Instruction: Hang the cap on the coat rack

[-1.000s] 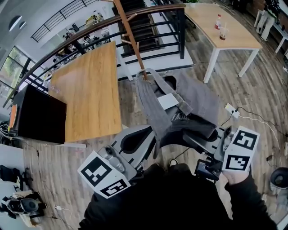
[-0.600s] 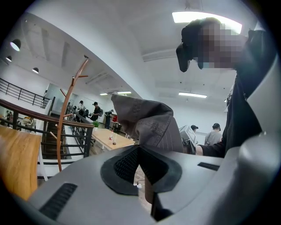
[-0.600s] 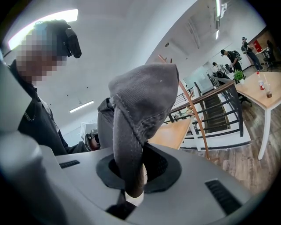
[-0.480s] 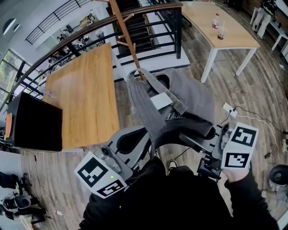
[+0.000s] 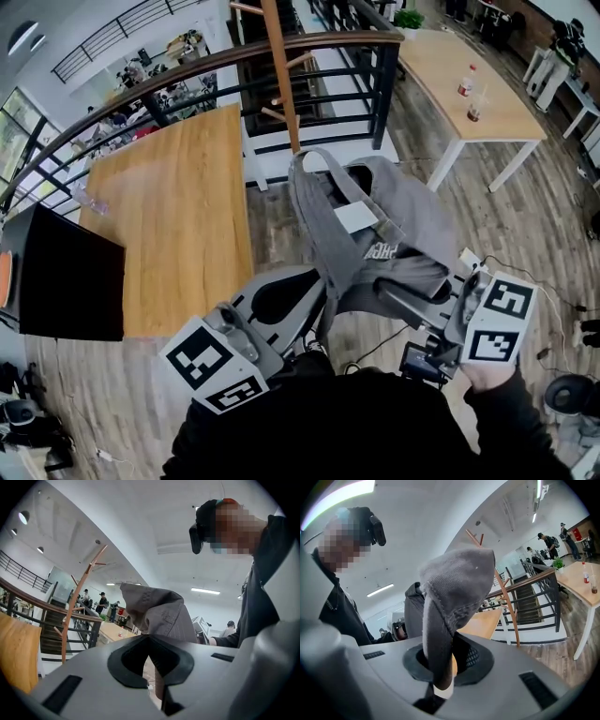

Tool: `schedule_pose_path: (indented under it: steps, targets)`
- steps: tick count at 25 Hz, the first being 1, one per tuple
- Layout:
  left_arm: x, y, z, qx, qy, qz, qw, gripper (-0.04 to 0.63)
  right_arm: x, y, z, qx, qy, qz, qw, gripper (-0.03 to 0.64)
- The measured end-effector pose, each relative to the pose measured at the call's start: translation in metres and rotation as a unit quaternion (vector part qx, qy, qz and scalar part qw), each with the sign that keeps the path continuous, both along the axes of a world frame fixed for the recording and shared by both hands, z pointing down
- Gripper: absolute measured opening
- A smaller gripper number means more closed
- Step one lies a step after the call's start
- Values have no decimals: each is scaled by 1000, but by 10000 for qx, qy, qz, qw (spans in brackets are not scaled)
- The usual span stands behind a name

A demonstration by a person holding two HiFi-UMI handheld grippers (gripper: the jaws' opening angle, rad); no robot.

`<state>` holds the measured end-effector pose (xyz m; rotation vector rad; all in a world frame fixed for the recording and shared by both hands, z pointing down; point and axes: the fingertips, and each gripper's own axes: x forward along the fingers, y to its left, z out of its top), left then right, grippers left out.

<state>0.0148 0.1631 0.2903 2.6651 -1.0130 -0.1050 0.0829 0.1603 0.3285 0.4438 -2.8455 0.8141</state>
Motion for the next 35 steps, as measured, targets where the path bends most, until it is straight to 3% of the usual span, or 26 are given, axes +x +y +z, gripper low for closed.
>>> schedule_pose_path:
  steps: [9,16,27,35]
  targets:
    - [-62,-51,-9,116,86,17,9999,0,-61,-51,-9,54,29,-58,10000,46]
    - [-77,-68,-6,106,304,187,9993,0,-80,-70,-3,-15,62,-9,10000,51]
    - [-103,-93,1,20,513,121,9986,0,-103,-92,-2,41,58,-80,9999,49]
    - [-97,-132,-12,-4,259,-49,9997,0,-99,-135,-10,12,-274,-310,9991,49]
